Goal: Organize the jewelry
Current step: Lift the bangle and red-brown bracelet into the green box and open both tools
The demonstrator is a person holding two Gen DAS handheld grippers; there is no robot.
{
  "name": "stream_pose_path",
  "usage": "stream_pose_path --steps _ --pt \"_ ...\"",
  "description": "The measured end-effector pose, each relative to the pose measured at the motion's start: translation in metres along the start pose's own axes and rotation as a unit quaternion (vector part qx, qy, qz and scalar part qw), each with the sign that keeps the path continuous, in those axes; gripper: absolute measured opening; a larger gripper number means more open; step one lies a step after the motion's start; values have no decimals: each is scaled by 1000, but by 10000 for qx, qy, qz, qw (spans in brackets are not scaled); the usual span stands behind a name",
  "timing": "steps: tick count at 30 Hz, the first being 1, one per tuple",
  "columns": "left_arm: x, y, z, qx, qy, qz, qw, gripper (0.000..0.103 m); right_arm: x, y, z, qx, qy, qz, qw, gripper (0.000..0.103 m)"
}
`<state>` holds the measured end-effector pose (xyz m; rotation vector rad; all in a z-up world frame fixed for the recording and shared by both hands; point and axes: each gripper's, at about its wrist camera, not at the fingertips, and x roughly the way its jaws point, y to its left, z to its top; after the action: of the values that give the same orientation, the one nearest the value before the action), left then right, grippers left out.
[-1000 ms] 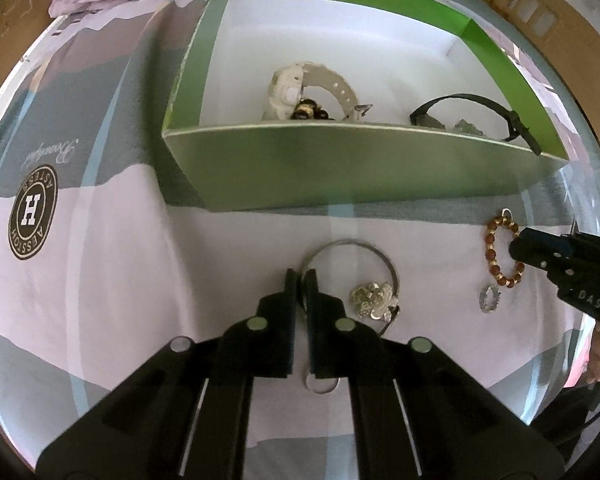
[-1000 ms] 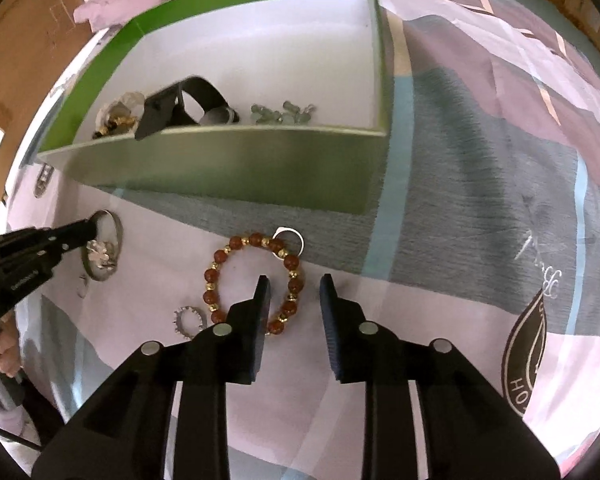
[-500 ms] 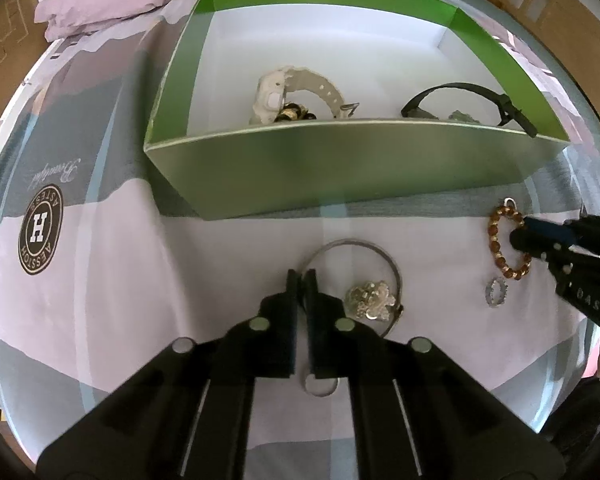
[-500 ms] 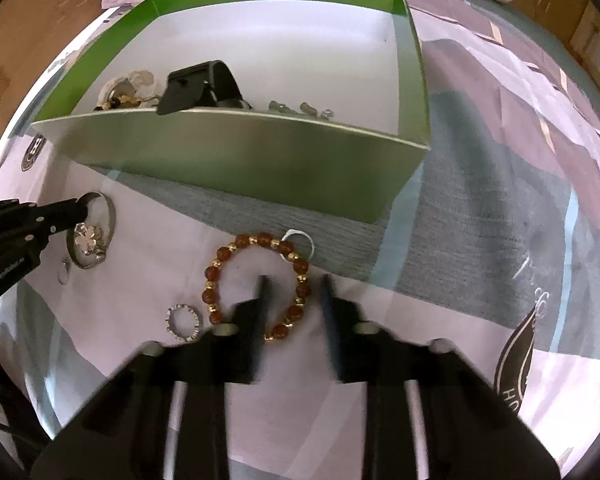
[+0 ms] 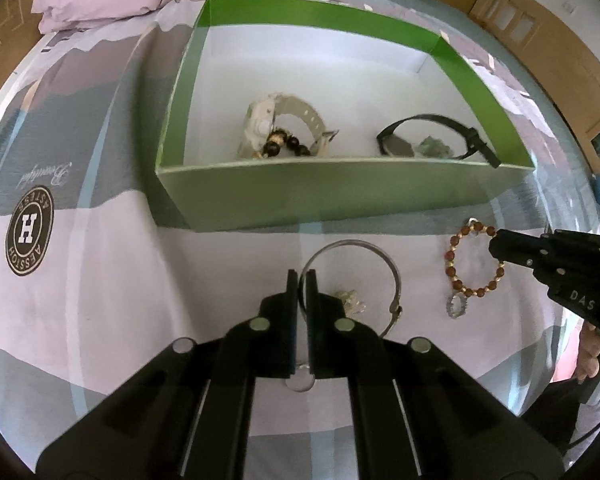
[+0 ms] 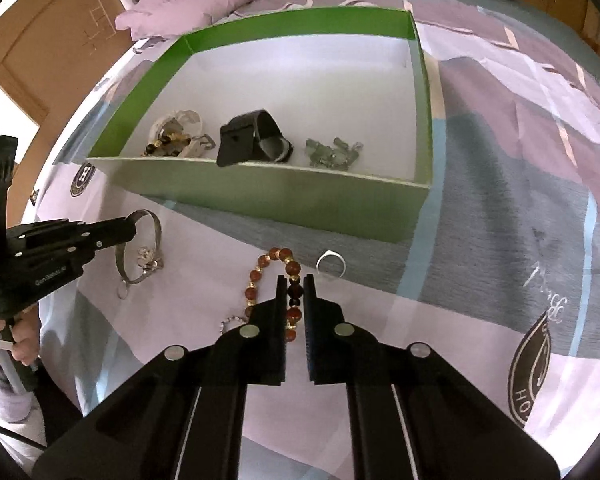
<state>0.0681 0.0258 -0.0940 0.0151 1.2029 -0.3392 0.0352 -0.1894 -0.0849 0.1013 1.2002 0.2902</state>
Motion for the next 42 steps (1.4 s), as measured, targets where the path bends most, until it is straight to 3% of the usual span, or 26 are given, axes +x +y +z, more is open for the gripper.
stream_pose_path --steps 3,6,9,14,19,21,22,23,25,28,33,38,42 --pt "3 0 -1 13 69 45 10000 3 5 -7 0 120 65 -12 9999 8" --pt "5 0 -3 33 88 58 9999 3 4 -19 4 307 4 -507 9982 35" --pt "7 -2 -4 69 120 89 9999 4 4 -27 4 516 17 -355 9980 35" --pt "12 -1 -3 96 149 200 9996 4 15 -11 2 130 139 -465 9987 35" --pt "17 -9 -5 326 161 328 9988 13 33 11 0 -270 201 -874 9956 35" --pt "18 -11 -6 413 151 400 9982 13 35 16 0 -363 178 -931 9948 26" --pt "18 -12 -7 410 149 419 9982 13 35 19 -1 -383 182 -878 9952 20" --pt "18 -12 -7 400 142 426 9982 11 35 20 0 -401 182 -841 9955 7" --pt "17 -14 -8 404 130 462 9980 3 34 24 0 -435 158 -799 9957 7" --pt "8 -11 -9 336 53 399 9986 3 22 23 0 -400 12 -589 9975 7" --pt "-27 -10 -9 290 -426 192 9985 3 -18 20 3 -300 -450 -59 9985 7" --pt "-70 -5 -7 194 -1048 60 9943 3 -63 15 12 -300 -1319 630 9888 7" --pt "-90 -3 7 -33 -1407 89 9900 3 -85 10 26 -92 -1944 772 9778 7"
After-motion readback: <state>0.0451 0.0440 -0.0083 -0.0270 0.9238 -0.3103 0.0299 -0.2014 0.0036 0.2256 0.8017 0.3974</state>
